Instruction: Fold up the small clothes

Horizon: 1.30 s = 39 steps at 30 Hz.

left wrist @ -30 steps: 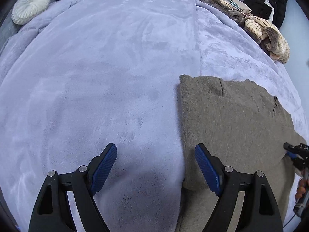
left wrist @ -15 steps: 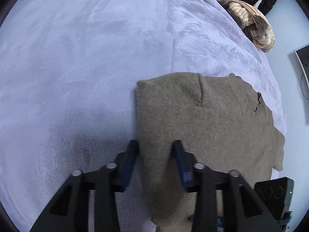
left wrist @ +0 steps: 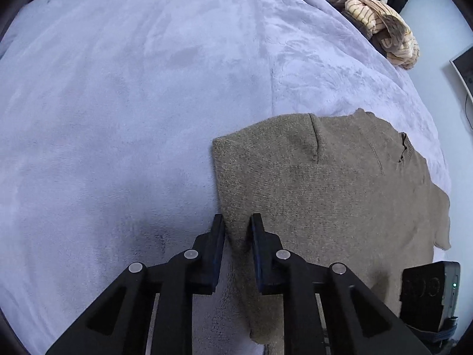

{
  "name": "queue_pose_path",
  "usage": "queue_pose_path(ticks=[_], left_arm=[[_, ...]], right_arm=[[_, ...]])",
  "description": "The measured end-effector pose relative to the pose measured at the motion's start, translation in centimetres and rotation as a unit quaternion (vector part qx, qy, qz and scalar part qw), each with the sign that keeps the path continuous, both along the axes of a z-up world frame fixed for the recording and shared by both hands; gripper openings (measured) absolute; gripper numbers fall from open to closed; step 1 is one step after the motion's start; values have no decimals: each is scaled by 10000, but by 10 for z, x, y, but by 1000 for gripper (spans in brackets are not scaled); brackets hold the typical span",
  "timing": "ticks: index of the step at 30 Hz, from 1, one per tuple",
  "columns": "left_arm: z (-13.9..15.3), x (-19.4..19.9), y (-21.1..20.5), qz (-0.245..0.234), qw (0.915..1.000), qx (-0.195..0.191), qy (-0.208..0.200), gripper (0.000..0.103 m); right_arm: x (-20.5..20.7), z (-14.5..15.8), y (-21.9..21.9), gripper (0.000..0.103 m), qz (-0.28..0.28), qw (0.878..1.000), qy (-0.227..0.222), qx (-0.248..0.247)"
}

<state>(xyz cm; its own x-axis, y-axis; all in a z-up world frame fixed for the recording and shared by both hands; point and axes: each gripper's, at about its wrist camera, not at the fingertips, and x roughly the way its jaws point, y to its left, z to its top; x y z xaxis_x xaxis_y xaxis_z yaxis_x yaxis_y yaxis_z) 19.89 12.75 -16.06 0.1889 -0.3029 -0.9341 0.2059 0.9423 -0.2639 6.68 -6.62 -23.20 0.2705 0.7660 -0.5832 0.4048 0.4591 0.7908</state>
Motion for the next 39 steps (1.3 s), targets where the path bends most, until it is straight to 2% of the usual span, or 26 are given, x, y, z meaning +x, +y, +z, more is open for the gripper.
queue_pose_path(ticks=[3, 5, 6, 8, 10, 12, 15, 16, 17, 20, 21, 24, 27, 30, 33, 36, 37, 39], left_arm=[[21, -6, 6, 77, 9996, 89, -238, 19], [35, -11, 8, 131, 9991, 73, -405, 19], [40, -12, 7, 163, 9988, 45, -458, 19], [45, -13, 3, 205, 9986, -8, -492, 19], [41, -16, -5, 230, 9988, -6, -442, 19], [32, -20, -14, 253, 9991, 46, -324, 19], [16, -30, -30, 230, 9992, 249, -213, 19], [12, -34, -33, 195, 9989, 360, -224, 19], [8, -37, -35, 147, 9983, 490, -271, 19], [3, -41, -37, 76, 9975, 611, -355, 19], [3, -43, -38, 72, 9973, 639, -348, 19], [9, -44, -39, 89, 9966, 769, -288, 19], [17, -52, -43, 47, 9952, 944, -266, 19], [24, -63, -46, -26, 9948, 994, -229, 19], [28, -80, -55, -72, 9953, 960, -42, 19], [32, -99, -68, -164, 9955, 931, 73, 19], [32, -105, -73, -202, 9955, 925, 104, 19], [34, -118, -85, -272, 9951, 936, 178, 19]], right_arm=[[-18, 31, -44, 15, 251, 9975, -261, -602], [-34, 52, -80, 25, 122, 9925, -437, -1140], [-40, 60, -102, 28, -39, 9892, -493, -1379], [-50, 74, -149, 44, -512, 9809, -537, -1798], [-45, 81, -191, 52, -1065, 9704, -511, -2106], [-51, 83, -229, 52, -1606, 9610, -326, -2229], [-54, 72, -272, 51, -2257, 9514, 18, -2094], [-53, 66, -278, 38, -2362, 9510, 59, -1992], [-53, 66, -282, 10, -2384, 9507, 76, -1984], [-50, 69, -285, 9, -2182, 9456, 131, -2408], [-39, 69, -271, 9, -2128, 9444, 173, -2501], [-34, 70, -264, 9, -2117, 9437, 269, -2526], [-50, 71, -273, 9, -2064, 9423, 352, -2614], [-53, 75, -267, 11, -1910, 9477, 335, -2535], [-74, 82, -271, 14, -1739, 9505, 350, -2552], [-90, 87, -268, 37, -1593, 9537, 370, -2524], [-97, 90, -267, 49, -1560, 9545, 375, -2514], [-106, 94, -263, 52, -1505, 9557, 378, -2500]])
